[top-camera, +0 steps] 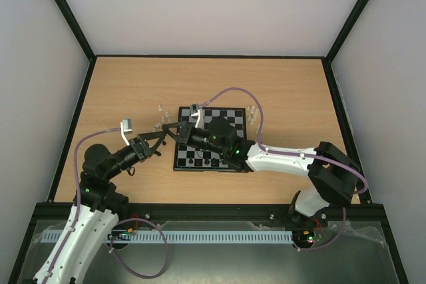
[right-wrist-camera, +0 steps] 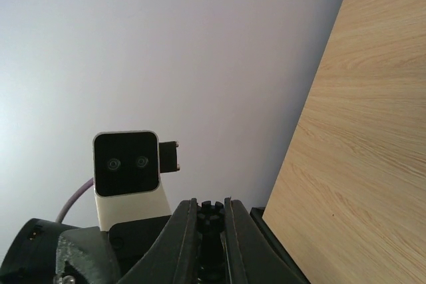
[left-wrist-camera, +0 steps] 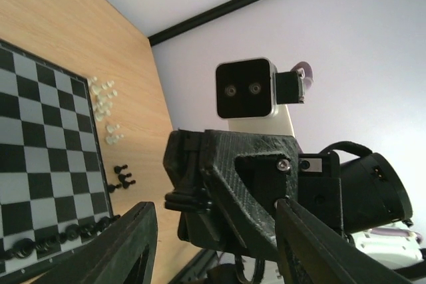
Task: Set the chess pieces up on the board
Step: Place the chess piece on the chessboard.
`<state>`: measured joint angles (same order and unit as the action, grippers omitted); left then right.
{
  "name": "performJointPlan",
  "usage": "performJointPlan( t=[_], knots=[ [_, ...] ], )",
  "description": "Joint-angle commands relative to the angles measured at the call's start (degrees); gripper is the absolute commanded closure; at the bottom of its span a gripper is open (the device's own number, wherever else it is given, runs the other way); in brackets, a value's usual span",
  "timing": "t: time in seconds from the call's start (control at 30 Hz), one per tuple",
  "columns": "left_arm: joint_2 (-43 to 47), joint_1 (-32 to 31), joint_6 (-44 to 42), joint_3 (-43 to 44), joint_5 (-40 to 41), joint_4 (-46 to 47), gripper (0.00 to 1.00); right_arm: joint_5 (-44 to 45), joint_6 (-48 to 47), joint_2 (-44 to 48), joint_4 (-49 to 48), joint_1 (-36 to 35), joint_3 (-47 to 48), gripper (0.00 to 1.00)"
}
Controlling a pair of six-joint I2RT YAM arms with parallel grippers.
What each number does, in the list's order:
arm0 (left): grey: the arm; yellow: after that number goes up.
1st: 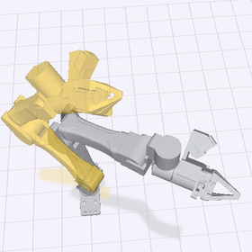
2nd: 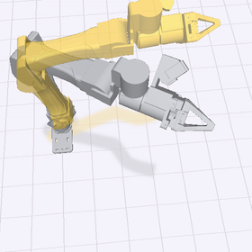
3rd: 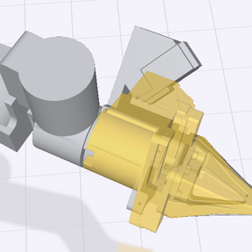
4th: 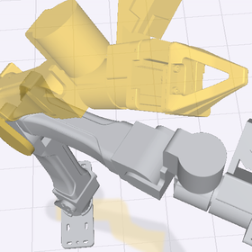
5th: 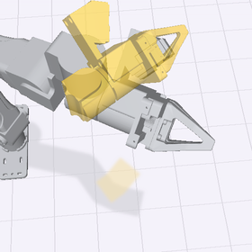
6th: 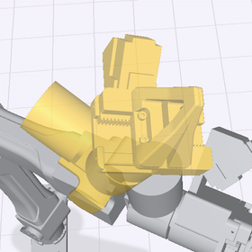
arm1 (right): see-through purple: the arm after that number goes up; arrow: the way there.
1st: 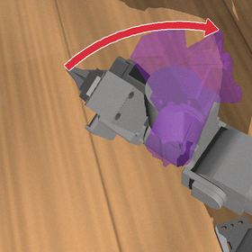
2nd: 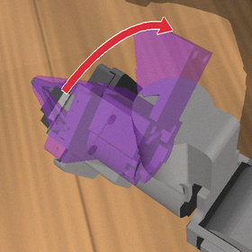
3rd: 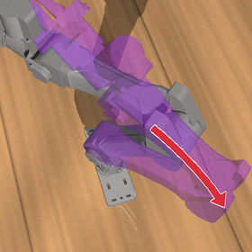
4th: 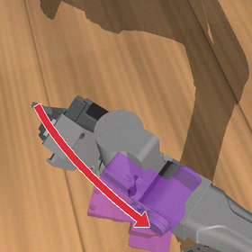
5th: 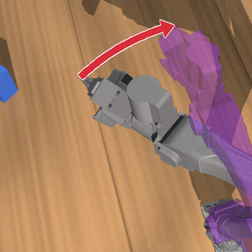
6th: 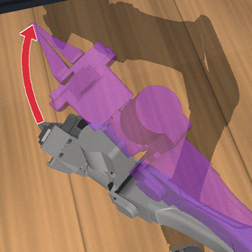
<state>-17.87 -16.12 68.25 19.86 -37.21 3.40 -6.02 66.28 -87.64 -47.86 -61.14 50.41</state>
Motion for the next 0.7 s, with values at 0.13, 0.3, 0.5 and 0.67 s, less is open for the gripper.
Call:
performJointPlan(
  t=[0.13,0.3,0.5,0.67],
  knots=[
    [1.8,-0.2,-1.6,-0.8,6.0,-1.7,0.6,-0.6,1.9,1.4,-5.4,1.2,-2.4,0.96],
    [1.5,-0.2,-1.4,-1.6,6.1,-1.0,0.62,-1.7,2.6,0.8,-6.2,1.4,-2.3,0.96],
    [1.3,-0.2,-0.9,-1.7,6.1,-0.2,0.67,-3.0,3.8,-1.0,-7.7,1.4,-1.2,0.96],
    [1.1,-0.2,-0.5,-1.9,6.2,0.4,0.68,-4.0,4.6,-2.5,-8.2,1.4,-0.2,0.96]
  ],
)
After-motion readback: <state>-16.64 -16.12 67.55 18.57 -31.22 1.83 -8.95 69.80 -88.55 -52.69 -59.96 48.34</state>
